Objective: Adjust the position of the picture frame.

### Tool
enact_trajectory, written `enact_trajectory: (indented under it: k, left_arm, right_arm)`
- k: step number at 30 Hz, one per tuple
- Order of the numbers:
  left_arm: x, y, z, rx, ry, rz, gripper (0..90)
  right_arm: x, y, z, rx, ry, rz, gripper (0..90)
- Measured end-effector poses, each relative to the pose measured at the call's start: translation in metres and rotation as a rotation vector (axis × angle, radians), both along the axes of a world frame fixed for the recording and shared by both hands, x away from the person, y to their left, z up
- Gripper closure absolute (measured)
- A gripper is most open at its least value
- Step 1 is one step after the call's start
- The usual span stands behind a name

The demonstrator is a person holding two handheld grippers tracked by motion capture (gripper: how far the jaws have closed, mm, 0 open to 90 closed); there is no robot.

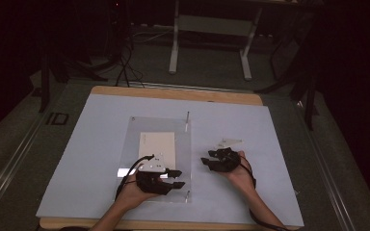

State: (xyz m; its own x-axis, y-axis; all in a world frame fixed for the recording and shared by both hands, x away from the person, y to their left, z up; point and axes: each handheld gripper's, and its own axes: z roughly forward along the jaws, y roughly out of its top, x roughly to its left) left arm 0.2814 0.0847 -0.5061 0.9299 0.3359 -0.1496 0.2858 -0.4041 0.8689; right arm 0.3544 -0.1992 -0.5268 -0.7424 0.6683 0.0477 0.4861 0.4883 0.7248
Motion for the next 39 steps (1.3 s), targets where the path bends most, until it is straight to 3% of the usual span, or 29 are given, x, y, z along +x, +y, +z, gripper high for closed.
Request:
enact_trajectory:
  k: [6, 9, 14, 27, 32, 36, 39]
  left_arm:
    - [0.011, 0.007, -0.006, 0.035, -0.007, 0.110, 55.5]
    - [0.015, 0.011, -0.008, 0.053, -0.012, 0.168, 55.5]
    - [0.022, 0.020, -0.010, 0.038, -0.012, 0.231, 56.2]
    - [0.026, 0.030, -0.010, 0.055, -0.026, 0.295, 55.6]
    - [0.032, 0.033, -0.007, 0.012, -0.021, 0.325, 55.4]
    - [0.038, 0.028, -0.004, 0.056, -0.024, 0.309, 55.4]
    - [0.048, 0.023, -0.002, 0.065, -0.014, 0.307, 55.0]
  right_arm:
    - [-0.021, -0.007, 0.000, 0.063, 0.013, 0.007, 51.5]
    - [-0.030, -0.008, 0.001, 0.069, 0.013, 0.020, 50.9]
    - [-0.043, -0.007, -0.002, 0.074, 0.024, 0.035, 50.9]
    - [-0.070, 0.004, -0.004, 0.040, 0.037, 0.110, 51.2]
    - [-0.074, 0.007, -0.003, 0.053, 0.034, 0.164, 53.4]
    - [-0.079, 0.013, -0.004, -0.001, 0.029, 0.221, 59.9]
    - [-0.085, 0.015, -0.005, -0.006, 0.026, 0.257, 62.0]
